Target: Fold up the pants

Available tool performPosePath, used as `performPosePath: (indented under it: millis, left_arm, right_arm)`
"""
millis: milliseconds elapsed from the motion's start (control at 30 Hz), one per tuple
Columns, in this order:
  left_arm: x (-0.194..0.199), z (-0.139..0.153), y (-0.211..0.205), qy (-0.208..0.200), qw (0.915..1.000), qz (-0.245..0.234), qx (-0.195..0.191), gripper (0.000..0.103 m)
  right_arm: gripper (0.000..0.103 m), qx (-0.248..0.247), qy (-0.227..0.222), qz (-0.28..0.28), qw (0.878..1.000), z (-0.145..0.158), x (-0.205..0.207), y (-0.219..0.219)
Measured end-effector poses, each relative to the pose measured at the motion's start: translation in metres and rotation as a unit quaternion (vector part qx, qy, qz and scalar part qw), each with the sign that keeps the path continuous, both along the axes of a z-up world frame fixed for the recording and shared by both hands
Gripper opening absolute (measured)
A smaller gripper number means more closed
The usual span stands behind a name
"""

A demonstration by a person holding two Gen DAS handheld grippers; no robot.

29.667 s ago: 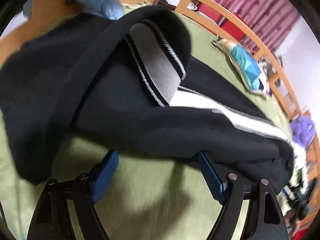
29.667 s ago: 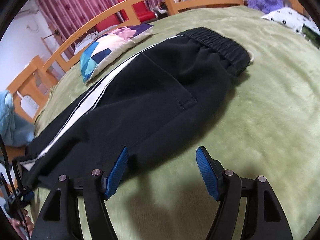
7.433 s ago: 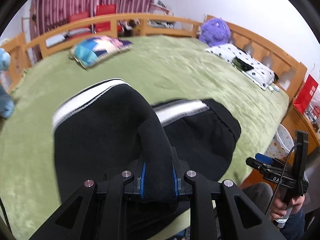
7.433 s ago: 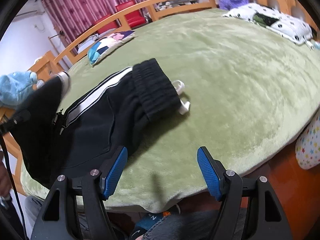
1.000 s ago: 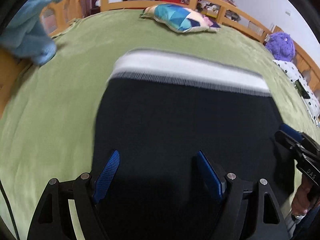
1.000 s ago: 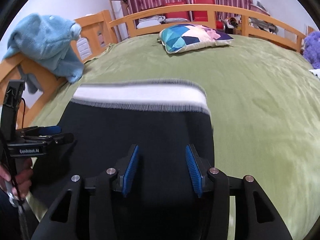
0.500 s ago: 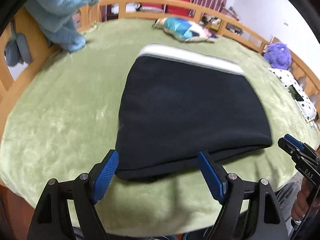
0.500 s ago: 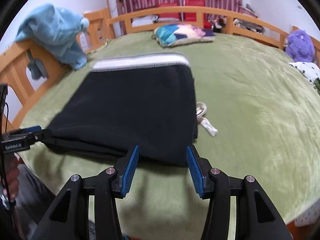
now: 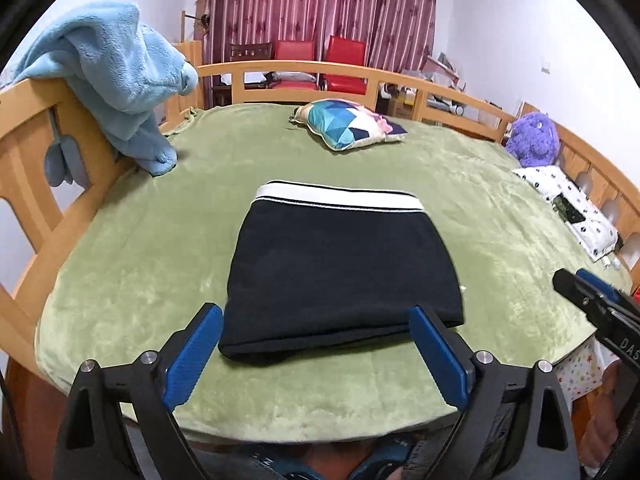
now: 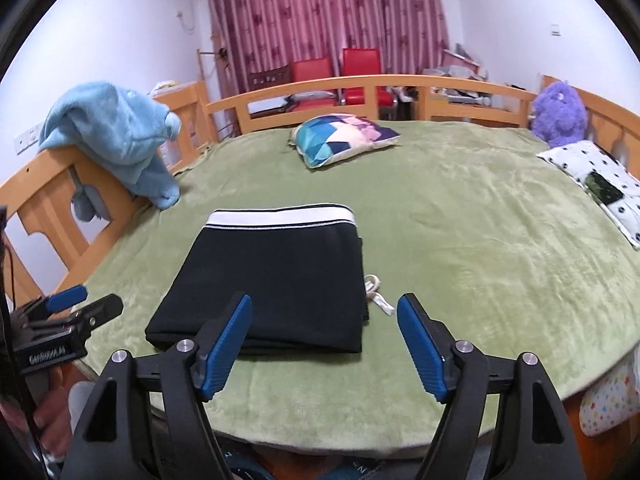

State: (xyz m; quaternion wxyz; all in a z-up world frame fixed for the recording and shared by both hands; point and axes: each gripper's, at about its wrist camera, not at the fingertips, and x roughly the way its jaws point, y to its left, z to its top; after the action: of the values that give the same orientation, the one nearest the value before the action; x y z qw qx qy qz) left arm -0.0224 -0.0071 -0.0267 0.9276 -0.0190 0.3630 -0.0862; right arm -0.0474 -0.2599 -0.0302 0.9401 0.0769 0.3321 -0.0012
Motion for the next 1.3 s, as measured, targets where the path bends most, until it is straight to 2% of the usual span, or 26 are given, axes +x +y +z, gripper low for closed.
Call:
performPosePath:
  millis: [67,200,300,467,1300]
  left_arm:
    - [-0.005,0.003,-0.004,-0.001,1.0000,-0.004,0.003,0.096]
    - [-0.019,0.011,-0.011,-0.020,0.9994,0.002,0.029,0.099]
    - [-0.025,0.016,-0.012,-0.024,0.9994,0.000,0.024,0.100]
    - [-0.035,0.022,-0.020,-0.031,0.9991,-0.005,0.027,0.101]
    - [-0.043,0.030,-0.009,-0.041,0.9985,0.016,0.030,0.101]
  right_arm:
    - [0.075,-0.001,0.006,-0.009,1.000,0.005,-0.008,0.000]
    - [0.094,-0.002,0.001,-0.026,1.000,0.008,-0.024,-0.001]
    - [0.099,-0.003,-0.009,-0.028,1.000,0.009,-0.036,-0.002]
    - [0.100,-0.021,-0.004,-0.032,0.999,0.011,-0.043,0.001]
    - [0.101,-0.017,-0.019,-0.025,0.999,0.026,-0.044,0.012]
